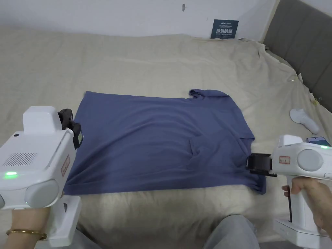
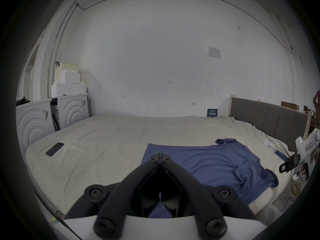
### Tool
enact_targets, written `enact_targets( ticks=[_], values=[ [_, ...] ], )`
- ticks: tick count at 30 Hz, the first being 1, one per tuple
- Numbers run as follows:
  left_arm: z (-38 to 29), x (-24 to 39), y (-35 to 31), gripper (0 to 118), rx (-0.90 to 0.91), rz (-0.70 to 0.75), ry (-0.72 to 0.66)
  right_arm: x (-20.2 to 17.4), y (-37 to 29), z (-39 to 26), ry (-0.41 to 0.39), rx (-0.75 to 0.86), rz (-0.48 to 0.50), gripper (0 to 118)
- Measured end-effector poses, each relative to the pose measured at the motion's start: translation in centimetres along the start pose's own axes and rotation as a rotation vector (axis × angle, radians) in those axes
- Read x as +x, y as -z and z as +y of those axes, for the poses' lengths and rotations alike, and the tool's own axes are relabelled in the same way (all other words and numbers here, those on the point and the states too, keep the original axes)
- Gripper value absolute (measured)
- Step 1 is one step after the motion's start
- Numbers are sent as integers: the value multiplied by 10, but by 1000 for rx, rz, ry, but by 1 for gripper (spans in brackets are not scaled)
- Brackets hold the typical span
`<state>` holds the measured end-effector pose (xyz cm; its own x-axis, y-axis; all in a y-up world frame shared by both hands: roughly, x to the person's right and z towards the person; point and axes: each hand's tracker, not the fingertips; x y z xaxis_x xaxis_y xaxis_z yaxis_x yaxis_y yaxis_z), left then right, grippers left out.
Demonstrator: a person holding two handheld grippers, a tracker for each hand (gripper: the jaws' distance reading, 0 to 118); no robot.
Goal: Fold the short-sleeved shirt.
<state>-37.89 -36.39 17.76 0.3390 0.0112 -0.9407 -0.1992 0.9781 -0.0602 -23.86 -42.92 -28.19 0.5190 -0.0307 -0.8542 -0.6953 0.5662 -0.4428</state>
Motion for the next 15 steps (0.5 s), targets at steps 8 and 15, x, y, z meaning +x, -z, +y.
enact_targets(
  ticks=[8,15],
  values=[
    [-8,3,8,0,-34,-8,-1,11,38,-28,70,-63,-69,91],
    [-16,1,13,0,-70,1,-12,11,59,-23,88,-35,-78,2]
  ],
)
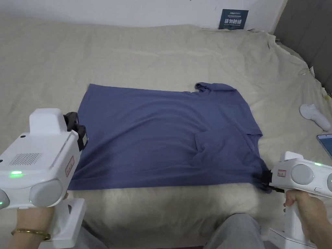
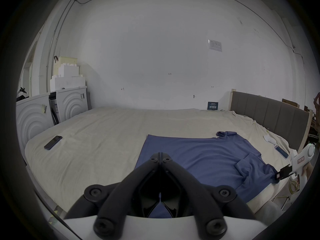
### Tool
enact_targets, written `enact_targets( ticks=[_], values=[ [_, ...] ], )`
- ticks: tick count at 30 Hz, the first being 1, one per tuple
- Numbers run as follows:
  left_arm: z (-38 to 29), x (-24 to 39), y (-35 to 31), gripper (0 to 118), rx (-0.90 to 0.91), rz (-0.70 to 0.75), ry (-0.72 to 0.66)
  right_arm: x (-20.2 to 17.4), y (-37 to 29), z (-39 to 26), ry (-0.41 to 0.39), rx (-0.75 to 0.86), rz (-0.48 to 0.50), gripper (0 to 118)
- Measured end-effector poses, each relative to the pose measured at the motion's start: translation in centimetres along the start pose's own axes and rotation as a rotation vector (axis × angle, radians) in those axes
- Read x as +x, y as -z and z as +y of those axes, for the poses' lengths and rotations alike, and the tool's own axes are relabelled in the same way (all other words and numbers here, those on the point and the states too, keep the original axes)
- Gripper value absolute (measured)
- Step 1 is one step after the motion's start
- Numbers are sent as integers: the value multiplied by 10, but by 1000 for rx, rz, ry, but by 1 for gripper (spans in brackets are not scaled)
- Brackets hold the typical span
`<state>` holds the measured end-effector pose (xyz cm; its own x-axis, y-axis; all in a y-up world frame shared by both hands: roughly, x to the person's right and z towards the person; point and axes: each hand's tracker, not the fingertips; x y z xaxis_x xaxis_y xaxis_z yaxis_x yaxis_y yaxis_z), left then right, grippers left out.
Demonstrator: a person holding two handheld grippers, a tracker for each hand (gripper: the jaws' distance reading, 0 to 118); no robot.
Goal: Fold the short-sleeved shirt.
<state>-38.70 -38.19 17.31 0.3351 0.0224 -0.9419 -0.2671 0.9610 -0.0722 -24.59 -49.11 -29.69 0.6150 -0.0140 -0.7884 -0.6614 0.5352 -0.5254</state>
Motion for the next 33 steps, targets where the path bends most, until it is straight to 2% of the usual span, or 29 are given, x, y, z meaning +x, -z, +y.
enact_targets(
  ticks=[7,8,10,11,12,14,16,22,28,30,33],
  values=[
    [-4,-6,8,0,-60,11,-39,14,4,5,34,-34,16,0],
    [-4,-8,9,4,-75,3,-54,13,-3,5,41,-29,23,0],
    [-3,-12,13,29,-115,10,-105,11,-18,4,40,-8,29,0],
    [-1,-14,15,56,-143,-14,-121,11,-22,5,32,5,36,0],
    [0,-18,17,75,-163,-28,-136,11,-25,6,26,16,37,0],
    [3,-24,22,102,-225,-26,-143,12,-28,8,21,37,39,0],
    [6,-31,28,116,-259,-24,-134,13,-34,9,27,53,49,0],
    [2,-64,44,118,-421,23,-59,9,-38,13,22,90,56,0],
    [-37,-94,62,118,-634,97,39,6,-36,14,11,83,41,0],
    [-52,-100,63,112,-689,105,51,-7,-51,4,13,81,33,0],
    [-69,-102,61,96,-730,83,43,-4,-44,7,12,71,25,0]
  ],
)
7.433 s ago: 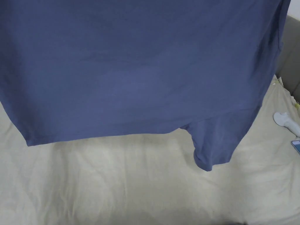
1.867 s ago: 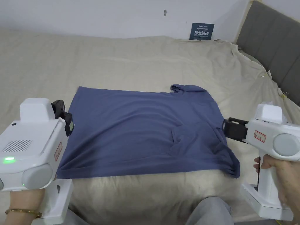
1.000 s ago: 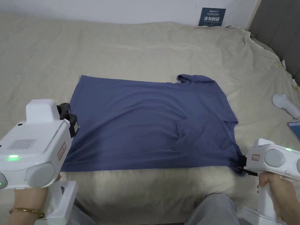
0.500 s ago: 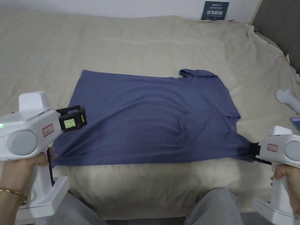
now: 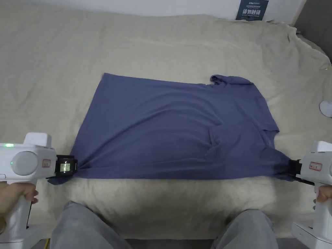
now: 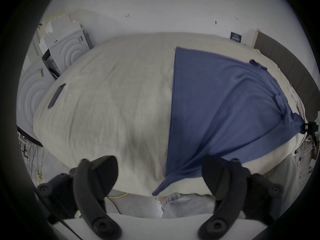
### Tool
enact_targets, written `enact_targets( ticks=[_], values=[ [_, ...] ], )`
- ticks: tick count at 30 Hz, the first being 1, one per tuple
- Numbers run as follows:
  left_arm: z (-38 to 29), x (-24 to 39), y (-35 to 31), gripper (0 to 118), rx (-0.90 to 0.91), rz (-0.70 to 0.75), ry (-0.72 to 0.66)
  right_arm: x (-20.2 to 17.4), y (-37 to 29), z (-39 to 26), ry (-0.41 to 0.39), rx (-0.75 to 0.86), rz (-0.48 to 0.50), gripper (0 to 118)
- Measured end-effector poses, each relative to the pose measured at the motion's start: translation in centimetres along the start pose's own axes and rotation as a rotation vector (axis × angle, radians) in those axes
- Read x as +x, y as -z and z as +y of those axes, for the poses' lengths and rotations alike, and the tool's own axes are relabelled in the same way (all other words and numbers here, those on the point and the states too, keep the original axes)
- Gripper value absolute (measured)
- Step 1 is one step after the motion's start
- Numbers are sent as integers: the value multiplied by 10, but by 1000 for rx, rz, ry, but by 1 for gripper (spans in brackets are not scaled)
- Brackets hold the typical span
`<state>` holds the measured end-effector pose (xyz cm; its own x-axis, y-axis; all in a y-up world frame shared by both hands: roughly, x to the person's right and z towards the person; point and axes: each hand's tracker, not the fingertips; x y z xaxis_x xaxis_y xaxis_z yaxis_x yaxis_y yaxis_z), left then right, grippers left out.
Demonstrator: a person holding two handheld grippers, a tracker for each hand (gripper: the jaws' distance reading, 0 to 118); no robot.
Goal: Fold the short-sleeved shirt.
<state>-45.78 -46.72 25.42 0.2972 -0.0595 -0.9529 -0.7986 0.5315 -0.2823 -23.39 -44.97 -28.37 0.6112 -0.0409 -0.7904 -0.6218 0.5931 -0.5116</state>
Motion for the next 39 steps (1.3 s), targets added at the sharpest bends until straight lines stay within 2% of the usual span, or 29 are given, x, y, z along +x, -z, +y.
enact_targets(
  ticks=[1,3,4,5,6,7,12,18,24,29,39],
  values=[
    [-3,0,3,90,-15,-5,2,0,1,0,-1,-2,-2,0],
    [-9,3,8,67,-28,-5,15,-1,1,0,-3,-4,-5,0],
    [-11,5,10,48,-28,-7,20,2,2,2,-3,-5,-5,0],
    [-12,7,12,22,-28,-8,22,2,2,2,-5,-5,-7,0],
    [-12,8,13,7,-31,-21,19,2,2,2,-6,-5,-9,0],
    [-12,10,15,2,-34,-48,7,2,3,2,-7,-6,-9,0],
    [-8,20,12,0,-32,-35,45,3,3,3,-1,-8,-12,0],
    [2,2,-15,0,105,-67,-123,11,1,7,21,0,9,0],
    [27,-3,-42,0,223,-75,-172,14,-9,19,17,30,36,0],
    [61,6,-47,0,283,-49,-159,9,-22,47,30,78,58,0],
    [153,33,-8,0,352,32,-161,-16,18,125,0,95,-29,0]
  ],
)
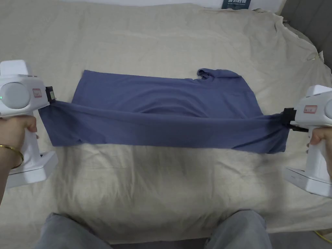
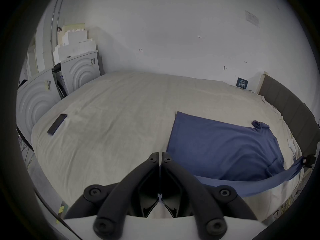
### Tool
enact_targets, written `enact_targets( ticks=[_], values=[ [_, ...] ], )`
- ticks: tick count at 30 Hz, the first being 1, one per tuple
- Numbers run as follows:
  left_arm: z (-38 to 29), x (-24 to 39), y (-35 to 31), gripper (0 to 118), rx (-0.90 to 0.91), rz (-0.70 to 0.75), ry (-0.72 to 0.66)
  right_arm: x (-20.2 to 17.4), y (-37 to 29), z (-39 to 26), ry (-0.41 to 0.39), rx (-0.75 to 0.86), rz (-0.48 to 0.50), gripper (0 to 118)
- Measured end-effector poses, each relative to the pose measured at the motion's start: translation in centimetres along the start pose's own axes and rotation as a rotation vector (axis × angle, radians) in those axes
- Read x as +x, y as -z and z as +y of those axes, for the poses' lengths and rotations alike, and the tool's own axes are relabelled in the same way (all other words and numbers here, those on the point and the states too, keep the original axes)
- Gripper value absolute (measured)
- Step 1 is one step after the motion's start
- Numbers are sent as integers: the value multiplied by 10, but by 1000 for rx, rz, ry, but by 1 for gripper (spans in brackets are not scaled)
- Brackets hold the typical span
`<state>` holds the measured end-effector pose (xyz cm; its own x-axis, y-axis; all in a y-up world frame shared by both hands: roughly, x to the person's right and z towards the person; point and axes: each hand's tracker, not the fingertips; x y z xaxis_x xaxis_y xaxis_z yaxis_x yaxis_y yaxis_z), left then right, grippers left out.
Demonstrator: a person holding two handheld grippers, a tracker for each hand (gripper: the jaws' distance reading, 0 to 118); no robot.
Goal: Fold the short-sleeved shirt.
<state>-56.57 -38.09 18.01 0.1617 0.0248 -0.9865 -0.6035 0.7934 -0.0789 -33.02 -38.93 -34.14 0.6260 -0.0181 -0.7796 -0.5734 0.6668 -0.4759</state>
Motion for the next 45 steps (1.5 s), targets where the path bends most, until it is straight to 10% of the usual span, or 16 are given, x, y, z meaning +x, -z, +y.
enact_targets(
  ticks=[17,20,23,24,45],
  values=[
    [-1,46,144,1,-194,61,143,-34,138,32,4,-168,-108,0],
    [-6,45,149,38,-220,60,119,-36,145,30,3,-187,-107,13],
    [-3,43,145,114,-234,49,96,-35,134,33,8,-190,-106,96],
    [-1,42,140,118,-223,36,85,-34,129,34,7,-184,-102,105],
    [-26,26,-97,113,408,-47,92,-63,-109,-42,-168,569,84,107]
  ],
)
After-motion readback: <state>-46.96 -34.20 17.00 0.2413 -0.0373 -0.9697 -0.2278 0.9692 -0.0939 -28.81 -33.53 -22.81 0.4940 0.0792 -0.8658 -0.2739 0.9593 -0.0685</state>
